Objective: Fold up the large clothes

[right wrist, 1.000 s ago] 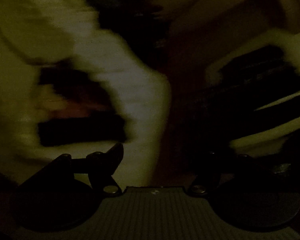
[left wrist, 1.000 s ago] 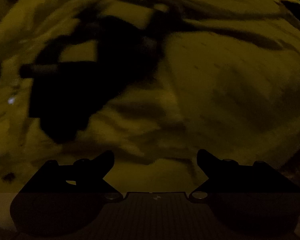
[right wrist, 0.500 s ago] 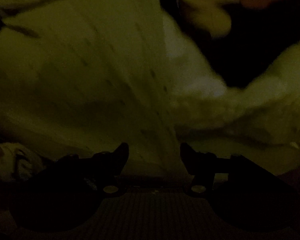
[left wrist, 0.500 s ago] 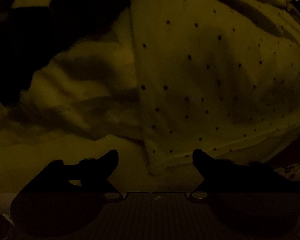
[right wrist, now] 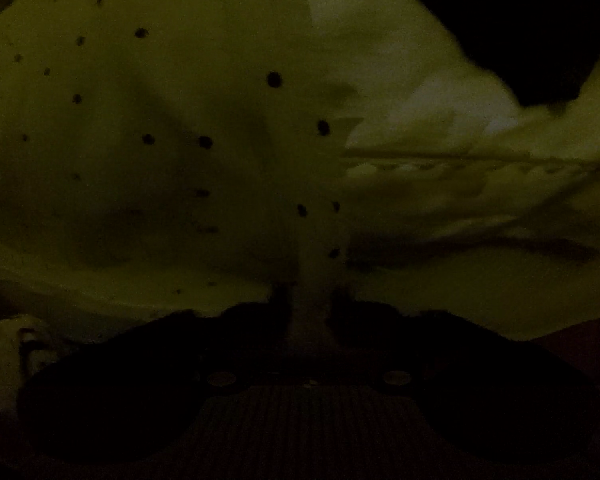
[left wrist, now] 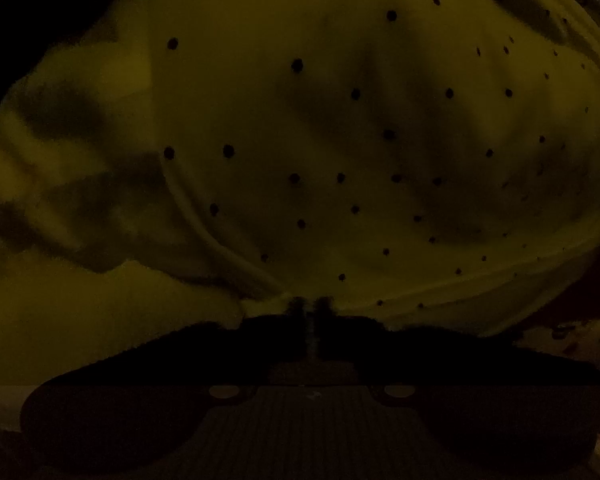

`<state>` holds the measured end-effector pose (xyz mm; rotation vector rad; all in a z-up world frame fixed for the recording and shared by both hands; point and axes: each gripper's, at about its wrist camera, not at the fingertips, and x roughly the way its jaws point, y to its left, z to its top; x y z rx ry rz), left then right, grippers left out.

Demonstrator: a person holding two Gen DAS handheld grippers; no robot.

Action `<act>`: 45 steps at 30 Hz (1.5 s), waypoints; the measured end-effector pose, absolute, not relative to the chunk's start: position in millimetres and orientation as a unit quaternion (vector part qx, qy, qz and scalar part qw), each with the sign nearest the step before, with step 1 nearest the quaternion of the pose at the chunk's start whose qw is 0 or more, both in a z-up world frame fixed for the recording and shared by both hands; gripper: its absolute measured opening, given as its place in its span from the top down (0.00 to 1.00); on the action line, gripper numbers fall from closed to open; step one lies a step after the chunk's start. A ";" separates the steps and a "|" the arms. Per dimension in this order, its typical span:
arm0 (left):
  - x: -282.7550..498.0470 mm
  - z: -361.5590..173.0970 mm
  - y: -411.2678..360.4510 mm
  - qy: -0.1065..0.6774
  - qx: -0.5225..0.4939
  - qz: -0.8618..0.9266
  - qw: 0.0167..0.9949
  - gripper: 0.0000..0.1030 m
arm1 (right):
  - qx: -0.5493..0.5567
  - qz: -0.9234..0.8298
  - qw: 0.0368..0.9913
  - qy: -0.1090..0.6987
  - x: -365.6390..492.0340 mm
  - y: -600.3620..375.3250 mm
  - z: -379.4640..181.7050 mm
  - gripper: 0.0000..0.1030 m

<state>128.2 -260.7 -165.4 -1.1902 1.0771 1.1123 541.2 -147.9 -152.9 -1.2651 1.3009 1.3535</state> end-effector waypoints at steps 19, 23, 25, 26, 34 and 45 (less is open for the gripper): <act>76.5 -103.1 -300.5 0.355 -0.514 0.522 0.581 0.07 | -0.427 0.558 0.432 0.566 580.2 -167.9 -68.8 0.94; 101.7 -121.5 -288.1 0.378 -0.491 0.522 0.586 0.00 | -0.436 0.562 0.428 0.557 575.1 -175.5 -60.3 0.94; 104.8 -131.3 -284.0 0.371 -0.497 0.524 0.583 0.00 | -0.439 0.562 0.427 0.555 577.5 -176.9 -56.9 0.94; 105.8 -139.6 -282.0 0.367 -0.506 0.521 0.581 0.00 | -0.441 0.562 0.427 0.554 577.8 -176.9 -57.2 0.94; 110.8 -169.6 -289.2 0.390 -0.537 0.537 0.520 0.45 | -0.458 0.560 0.422 0.546 574.0 -178.6 -58.6 0.94; 100.2 -106.9 -319.2 0.340 -0.523 0.526 0.578 0.63 | -0.450 0.563 0.416 0.554 580.8 -180.0 -55.2 0.94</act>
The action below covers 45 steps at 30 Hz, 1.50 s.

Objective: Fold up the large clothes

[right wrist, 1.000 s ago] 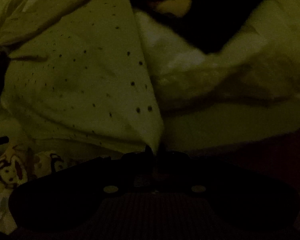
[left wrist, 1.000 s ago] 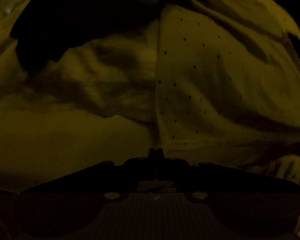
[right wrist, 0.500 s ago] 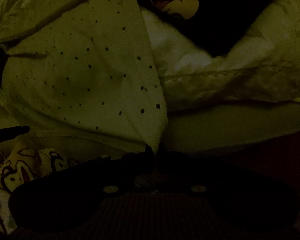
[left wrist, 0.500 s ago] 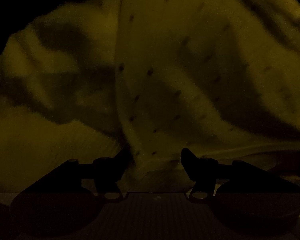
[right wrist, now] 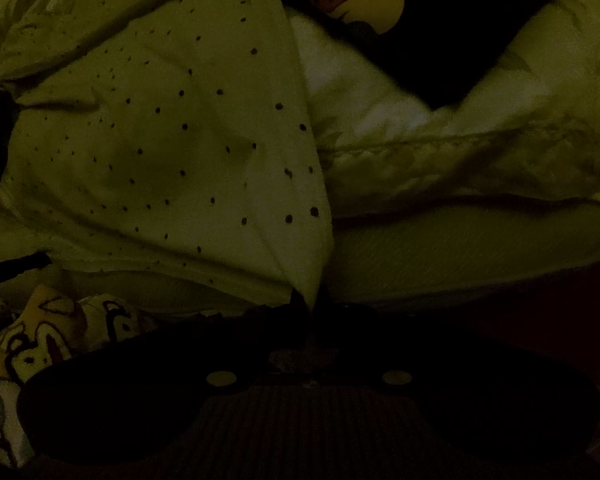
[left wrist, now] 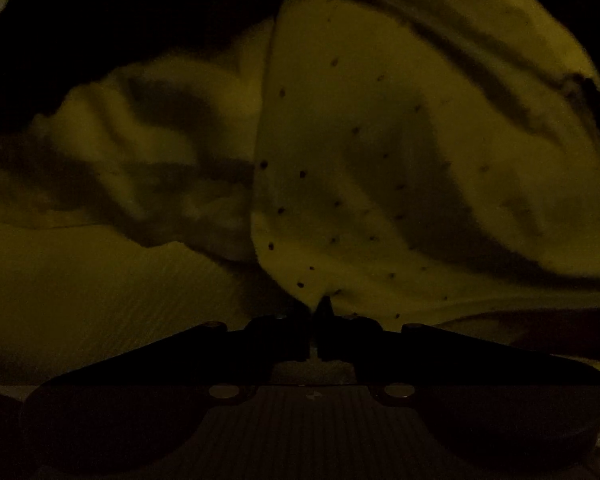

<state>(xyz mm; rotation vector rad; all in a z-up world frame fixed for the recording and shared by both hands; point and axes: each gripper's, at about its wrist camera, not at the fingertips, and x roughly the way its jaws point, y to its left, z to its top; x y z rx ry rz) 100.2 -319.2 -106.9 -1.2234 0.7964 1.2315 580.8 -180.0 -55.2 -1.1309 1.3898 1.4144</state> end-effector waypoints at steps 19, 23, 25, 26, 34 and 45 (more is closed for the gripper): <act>85.5 -29.7 -346.5 0.310 -0.555 0.508 0.581 0.70 | -0.388 0.547 0.387 0.632 600.5 -166.4 -46.0 0.95; 78.6 22.1 -284.4 0.248 -0.520 0.522 0.629 0.69 | -0.310 0.580 0.375 0.654 599.9 -120.0 -16.3 0.95; 72.4 43.7 -257.1 0.216 -0.505 0.531 0.645 0.70 | -0.262 0.596 0.366 0.665 598.6 -88.8 -0.3 0.95; 68.4 53.1 -240.4 0.197 -0.497 0.539 0.650 0.69 | -0.240 0.604 0.362 0.668 597.9 -71.3 6.5 0.95; 27.6 60.2 -112.4 0.109 -0.525 0.588 0.605 0.69 | -0.125 0.597 0.373 0.699 594.5 65.4 4.7 0.94; 0.4 7.7 -38.0 0.075 -0.586 0.624 0.510 0.68 | -0.096 0.495 0.438 0.744 583.1 147.2 -73.0 0.95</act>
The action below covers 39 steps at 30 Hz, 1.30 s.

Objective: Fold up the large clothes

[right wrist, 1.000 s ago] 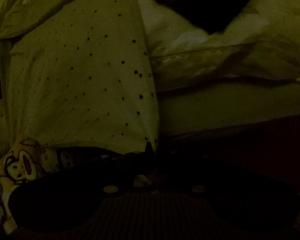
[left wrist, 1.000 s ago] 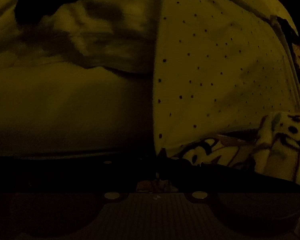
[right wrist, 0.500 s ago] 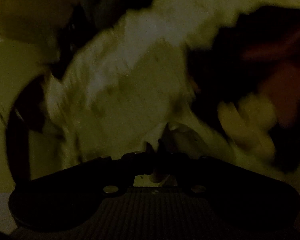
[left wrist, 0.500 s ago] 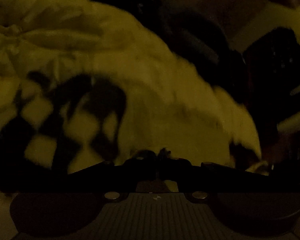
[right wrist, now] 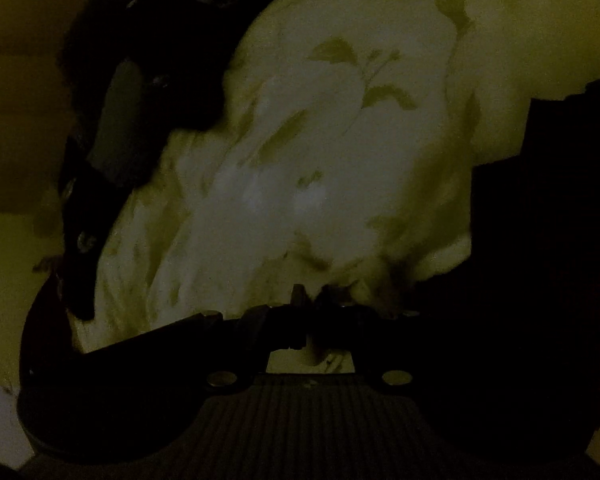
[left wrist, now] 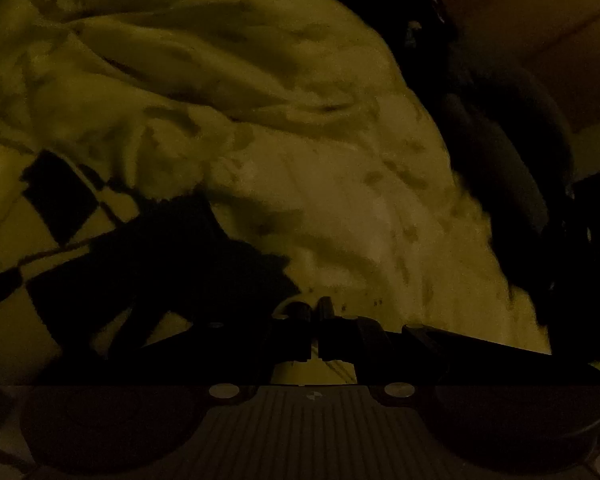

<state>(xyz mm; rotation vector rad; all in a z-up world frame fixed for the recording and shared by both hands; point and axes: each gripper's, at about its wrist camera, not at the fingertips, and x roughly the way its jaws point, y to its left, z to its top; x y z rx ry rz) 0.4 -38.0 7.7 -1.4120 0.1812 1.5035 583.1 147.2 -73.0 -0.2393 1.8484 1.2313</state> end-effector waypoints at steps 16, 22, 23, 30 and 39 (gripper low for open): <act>-38.9 -6.4 -8.9 0.030 -0.586 0.683 0.435 0.00 | -0.067 0.530 0.544 0.647 598.2 167.1 -56.4 0.51; -37.3 17.8 -16.7 0.074 -0.530 0.704 0.466 0.00 | -0.116 0.546 0.567 0.606 601.7 176.9 -41.0 0.61; -30.2 18.7 -20.4 0.089 -0.524 0.699 0.479 0.00 | -0.146 0.569 0.565 0.579 593.5 175.3 -36.2 0.60; 89.7 22.9 -84.4 0.258 -0.411 0.644 0.591 0.00 | -0.234 0.641 0.494 0.539 555.6 121.4 -27.5 0.40; 223.2 -8.9 -136.7 0.382 -0.382 0.519 0.662 0.00 | -0.255 0.633 0.428 0.593 552.2 41.4 -19.6 0.37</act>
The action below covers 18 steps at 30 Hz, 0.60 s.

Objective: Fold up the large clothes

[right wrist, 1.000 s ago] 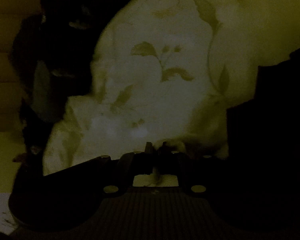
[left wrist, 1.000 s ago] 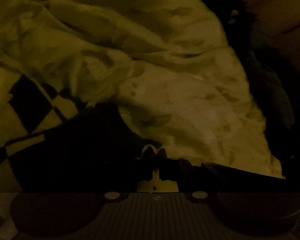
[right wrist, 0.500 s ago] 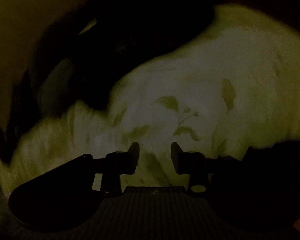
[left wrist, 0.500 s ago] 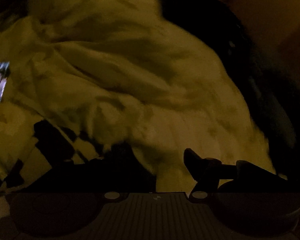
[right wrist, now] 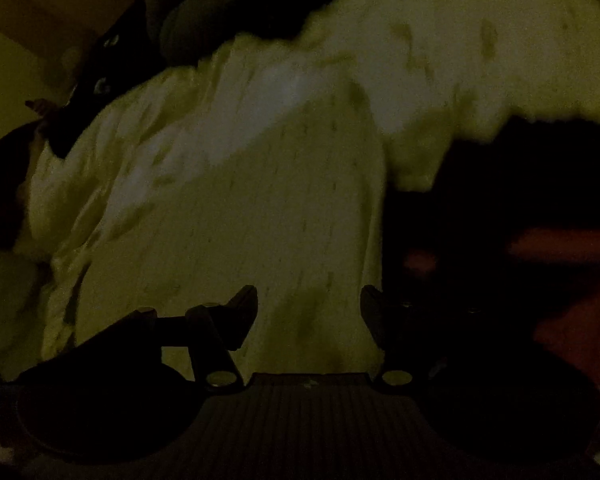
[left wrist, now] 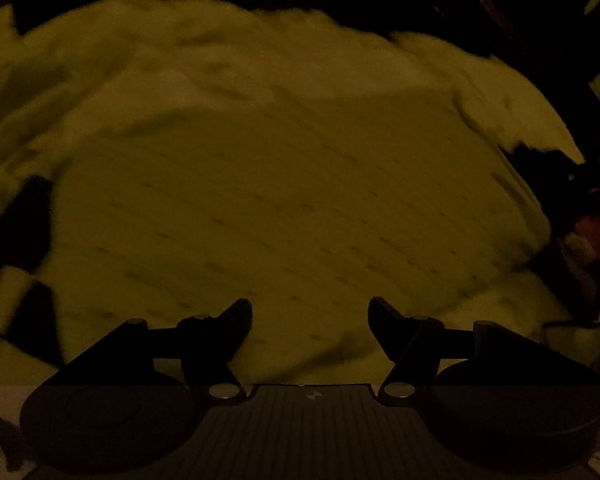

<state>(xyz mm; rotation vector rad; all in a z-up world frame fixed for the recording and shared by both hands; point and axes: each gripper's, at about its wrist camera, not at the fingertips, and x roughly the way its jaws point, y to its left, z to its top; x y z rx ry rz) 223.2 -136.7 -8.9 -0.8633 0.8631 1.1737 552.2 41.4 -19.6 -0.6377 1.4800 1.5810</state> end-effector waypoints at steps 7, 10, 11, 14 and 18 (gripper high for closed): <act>258.1 -18.3 -131.4 0.421 -0.379 0.497 0.658 0.00 | -0.232 0.559 0.432 0.669 565.1 -14.8 -39.6 0.35; 267.2 -21.1 -129.8 0.433 -0.371 0.486 0.662 0.00 | -0.201 0.514 0.435 0.711 569.8 -24.3 -62.3 0.34; 270.5 -22.2 -129.2 0.436 -0.370 0.482 0.664 0.00 | -0.189 0.505 0.434 0.722 570.6 -25.0 -68.2 0.35; 280.4 -23.9 -127.1 0.447 -0.362 0.474 0.667 0.00 | -0.148 0.485 0.431 0.746 568.3 -21.6 -83.1 0.38; 290.1 -27.2 -123.7 0.455 -0.358 0.469 0.667 0.00 | -0.096 0.470 0.441 0.759 564.7 -12.2 -93.4 0.45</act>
